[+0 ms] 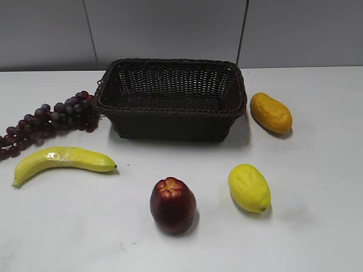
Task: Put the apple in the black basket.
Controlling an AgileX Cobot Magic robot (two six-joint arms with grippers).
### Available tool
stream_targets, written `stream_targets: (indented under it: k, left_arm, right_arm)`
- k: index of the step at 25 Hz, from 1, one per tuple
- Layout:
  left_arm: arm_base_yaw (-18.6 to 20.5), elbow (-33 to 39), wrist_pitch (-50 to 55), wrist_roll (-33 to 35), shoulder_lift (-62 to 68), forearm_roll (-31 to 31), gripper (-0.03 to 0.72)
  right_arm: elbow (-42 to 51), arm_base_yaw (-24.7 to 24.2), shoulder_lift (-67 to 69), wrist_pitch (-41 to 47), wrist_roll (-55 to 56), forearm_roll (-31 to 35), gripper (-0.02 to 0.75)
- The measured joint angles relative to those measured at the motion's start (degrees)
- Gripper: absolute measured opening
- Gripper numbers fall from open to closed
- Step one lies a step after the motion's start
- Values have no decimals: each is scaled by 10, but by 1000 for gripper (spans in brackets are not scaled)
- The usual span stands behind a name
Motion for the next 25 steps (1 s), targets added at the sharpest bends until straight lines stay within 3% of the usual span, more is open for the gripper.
stream_targets:
  k: [16,25]
  left_arm:
    - [0,0,0,0,0,0,508]
    - [0,0,0,0,0,0,505]
  right_arm:
    - [0,0,4,0,0,0,591]
    - [-48,0,139,-1,-1,0,591]
